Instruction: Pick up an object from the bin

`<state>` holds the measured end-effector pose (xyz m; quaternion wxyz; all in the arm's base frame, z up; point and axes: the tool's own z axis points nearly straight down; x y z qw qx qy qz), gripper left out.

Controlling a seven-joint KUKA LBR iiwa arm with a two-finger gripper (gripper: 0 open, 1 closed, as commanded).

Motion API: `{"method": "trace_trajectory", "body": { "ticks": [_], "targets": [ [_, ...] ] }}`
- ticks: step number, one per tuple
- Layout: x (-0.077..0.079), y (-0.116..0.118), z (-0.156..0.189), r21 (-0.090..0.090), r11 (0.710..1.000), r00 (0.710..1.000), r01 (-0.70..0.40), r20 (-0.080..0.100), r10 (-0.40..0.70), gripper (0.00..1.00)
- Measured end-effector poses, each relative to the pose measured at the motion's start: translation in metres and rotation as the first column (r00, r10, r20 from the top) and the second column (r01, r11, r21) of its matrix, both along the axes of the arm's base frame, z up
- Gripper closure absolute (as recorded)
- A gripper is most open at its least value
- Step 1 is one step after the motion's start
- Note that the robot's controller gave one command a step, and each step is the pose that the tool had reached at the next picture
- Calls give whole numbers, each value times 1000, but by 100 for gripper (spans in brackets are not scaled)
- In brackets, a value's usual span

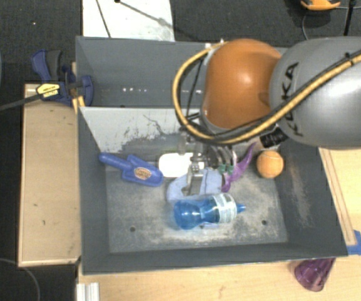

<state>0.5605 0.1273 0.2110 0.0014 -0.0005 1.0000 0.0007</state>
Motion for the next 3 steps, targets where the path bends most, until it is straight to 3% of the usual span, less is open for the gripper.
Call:
{"method": "trace_trajectory", "body": {
  "ticks": [1,2,3],
  "targets": [
    [-30,-32,-7,1,998,998,-62,-1,62,0],
    [-34,-48,-37,-2,996,996,-92,1,92,0],
    [-59,-62,-66,1,996,996,-92,2,92,0]
  ]
}}
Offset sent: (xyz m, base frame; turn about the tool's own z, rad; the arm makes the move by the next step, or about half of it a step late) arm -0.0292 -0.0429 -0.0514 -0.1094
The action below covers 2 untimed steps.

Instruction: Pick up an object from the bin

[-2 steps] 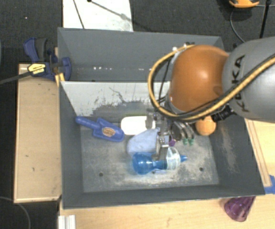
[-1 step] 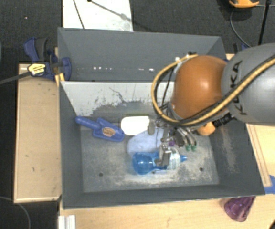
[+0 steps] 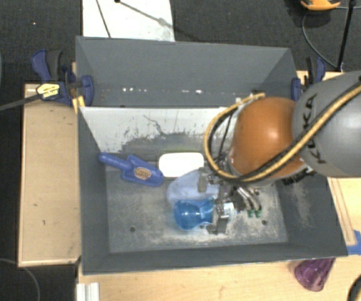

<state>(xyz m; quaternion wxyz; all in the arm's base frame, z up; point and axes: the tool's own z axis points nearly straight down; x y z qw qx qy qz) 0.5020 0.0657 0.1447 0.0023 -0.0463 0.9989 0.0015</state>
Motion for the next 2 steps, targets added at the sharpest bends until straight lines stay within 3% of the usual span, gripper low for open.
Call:
{"method": "trace_trajectory", "body": {
  "ticks": [1,2],
  "targets": [
    [2,-34,-5,-2,987,987,-160,1,160,0],
    [1,-49,-16,-4,933,933,-359,1,359,0]
  ]
}}
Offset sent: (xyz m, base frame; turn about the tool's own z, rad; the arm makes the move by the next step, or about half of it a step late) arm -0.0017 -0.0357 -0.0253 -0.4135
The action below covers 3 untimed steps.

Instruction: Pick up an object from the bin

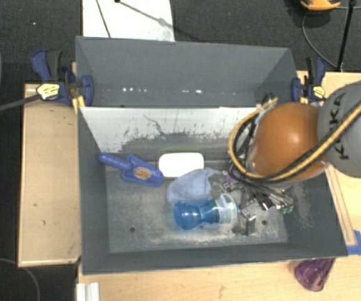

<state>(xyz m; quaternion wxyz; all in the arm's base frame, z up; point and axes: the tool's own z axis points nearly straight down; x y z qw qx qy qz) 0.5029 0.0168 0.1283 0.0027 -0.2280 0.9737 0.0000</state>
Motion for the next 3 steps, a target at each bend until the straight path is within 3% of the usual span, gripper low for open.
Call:
{"method": "trace_trajectory", "body": {
  "ticks": [1,2,3],
  "targets": [
    [4,23,-16,2,997,997,75,1,-75,0],
    [15,49,-25,4,953,953,302,2,-302,0],
    [12,65,-27,2,993,993,118,1,-118,0]
  ]
}}
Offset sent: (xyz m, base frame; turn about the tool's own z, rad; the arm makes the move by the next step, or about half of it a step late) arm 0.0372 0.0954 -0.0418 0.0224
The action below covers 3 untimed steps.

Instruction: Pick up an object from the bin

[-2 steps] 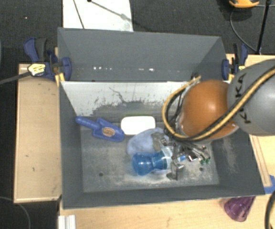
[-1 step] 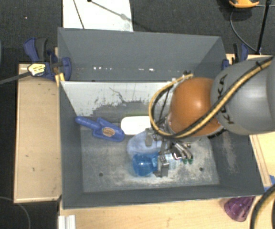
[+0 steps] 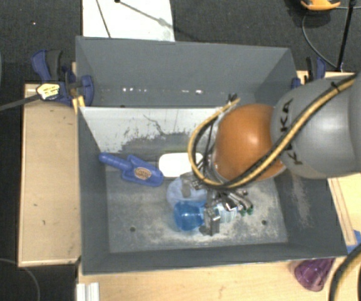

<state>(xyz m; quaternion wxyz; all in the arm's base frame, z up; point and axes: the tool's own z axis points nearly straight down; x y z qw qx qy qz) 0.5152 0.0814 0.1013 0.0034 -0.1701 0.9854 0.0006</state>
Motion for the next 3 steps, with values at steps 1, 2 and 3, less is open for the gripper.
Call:
{"method": "trace_trajectory", "body": {
  "ticks": [1,2,3],
  "targets": [
    [-12,-5,-31,1,999,999,-37,2,37,100],
    [-12,-5,-31,1,999,999,-36,2,36,100],
    [3,-3,35,2,998,998,-59,3,59,100]
  ]
}}
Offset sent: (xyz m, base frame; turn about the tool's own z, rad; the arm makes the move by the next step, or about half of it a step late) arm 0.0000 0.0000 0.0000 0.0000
